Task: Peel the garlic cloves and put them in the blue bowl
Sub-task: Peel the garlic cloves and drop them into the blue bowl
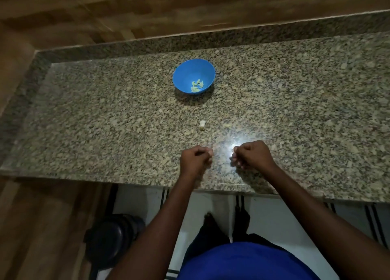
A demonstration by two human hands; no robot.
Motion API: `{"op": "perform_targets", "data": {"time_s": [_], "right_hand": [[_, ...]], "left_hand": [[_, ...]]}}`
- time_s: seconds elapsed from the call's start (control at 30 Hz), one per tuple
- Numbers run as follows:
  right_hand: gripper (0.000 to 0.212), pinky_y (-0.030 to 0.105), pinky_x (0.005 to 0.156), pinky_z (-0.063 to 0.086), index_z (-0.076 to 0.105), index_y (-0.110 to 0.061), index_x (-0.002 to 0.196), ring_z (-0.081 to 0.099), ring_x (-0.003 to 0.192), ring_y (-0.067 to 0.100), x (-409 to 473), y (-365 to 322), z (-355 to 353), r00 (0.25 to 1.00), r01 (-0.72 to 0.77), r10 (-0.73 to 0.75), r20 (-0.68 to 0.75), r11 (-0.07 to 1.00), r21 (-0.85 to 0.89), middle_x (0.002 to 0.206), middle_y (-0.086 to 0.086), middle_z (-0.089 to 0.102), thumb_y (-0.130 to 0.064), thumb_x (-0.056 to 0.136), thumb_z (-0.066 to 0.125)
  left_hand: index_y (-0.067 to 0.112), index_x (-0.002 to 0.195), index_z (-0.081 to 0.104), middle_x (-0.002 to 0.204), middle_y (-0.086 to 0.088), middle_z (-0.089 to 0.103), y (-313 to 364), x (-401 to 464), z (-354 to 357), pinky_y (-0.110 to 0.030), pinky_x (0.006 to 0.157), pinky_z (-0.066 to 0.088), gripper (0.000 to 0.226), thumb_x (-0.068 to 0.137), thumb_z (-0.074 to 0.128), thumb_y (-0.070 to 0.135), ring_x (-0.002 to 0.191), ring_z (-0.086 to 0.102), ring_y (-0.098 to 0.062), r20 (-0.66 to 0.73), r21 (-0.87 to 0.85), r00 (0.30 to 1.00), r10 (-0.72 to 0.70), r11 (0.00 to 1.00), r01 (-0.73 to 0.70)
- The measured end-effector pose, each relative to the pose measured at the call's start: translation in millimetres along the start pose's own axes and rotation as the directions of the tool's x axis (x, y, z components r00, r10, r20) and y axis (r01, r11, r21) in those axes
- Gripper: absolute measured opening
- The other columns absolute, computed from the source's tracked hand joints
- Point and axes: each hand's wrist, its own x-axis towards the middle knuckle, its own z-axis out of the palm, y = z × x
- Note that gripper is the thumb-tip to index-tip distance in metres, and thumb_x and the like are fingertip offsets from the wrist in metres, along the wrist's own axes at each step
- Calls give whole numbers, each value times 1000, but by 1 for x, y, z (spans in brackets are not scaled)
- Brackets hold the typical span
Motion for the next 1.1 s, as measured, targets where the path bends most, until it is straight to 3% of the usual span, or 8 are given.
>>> {"op": "perform_targets", "data": {"time_s": [0.1, 0.17, 0.3, 0.47, 0.73, 0.9, 1.1], "right_hand": [[28, 36, 61, 60, 76, -4, 68, 72, 58, 28, -4, -12, 35, 996, 77, -75, 52, 996, -47, 62, 11, 72, -18, 92, 72], [25, 30, 57, 57, 76, -1, 71, 70, 56, 24, -13, -28, 64, 988, 105, -99, 117, 993, -47, 61, 11, 72, -15, 91, 73], [23, 26, 55, 53, 69, 15, 79, 66, 53, 15, -38, -60, 139, 952, 124, -128, 279, 992, 35, 70, 15, 73, -4, 91, 71], [17, 22, 59, 54, 68, 12, 80, 65, 57, 16, -88, -89, 265, 855, 198, -176, 488, 980, 6, 70, 20, 70, -2, 89, 71], [12, 16, 49, 50, 66, 4, 80, 63, 48, 8, -172, -90, 479, 775, 113, -74, 628, 993, -23, 56, 2, 67, 4, 92, 65], [9, 28, 61, 59, 70, 5, 85, 69, 64, 22, -195, -69, 564, 767, 40, 12, 642, 997, -68, 73, 14, 73, -2, 91, 68], [13, 26, 63, 61, 67, 10, 94, 69, 69, 23, -203, -45, 630, 733, 24, 124, 669, 978, -207, 78, 16, 72, -3, 93, 66]], "left_hand": [[6, 90, 76, 75, -7, 74, 2, -17, -41, -27, 63, 59, 4, 88, 74, 3, 64, 67, -14, -16, -195, 996, -88, 977, 83], [3, 94, 74, 77, -6, 73, 1, -30, -70, -21, 63, 56, 6, 89, 72, 1, 65, 66, -12, -37, -341, 994, -103, 936, 84], [3, 92, 70, 76, -1, 74, -4, -65, -142, -18, 68, 55, 9, 92, 65, -4, 69, 67, -10, -115, -572, 989, -94, 820, 12], [2, 92, 68, 77, -5, 72, -28, -112, -260, -18, 70, 56, 14, 94, 58, -8, 71, 68, -10, -230, -764, 968, -103, 635, -114], [-1, 96, 66, 79, -5, 74, -118, -165, -459, -16, 71, 57, 15, 95, 54, -10, 73, 71, -8, -331, -837, 930, -160, 504, -211], [-1, 98, 66, 85, -9, 74, -172, -183, -536, -18, 72, 57, 15, 96, 54, -9, 78, 72, -12, -354, -877, 894, -274, 430, -216], [-1, 99, 70, 90, -10, 76, -227, -190, -588, -20, 73, 58, 16, 94, 57, -10, 85, 73, -16, -382, -892, 852, -358, 385, -238]]}}
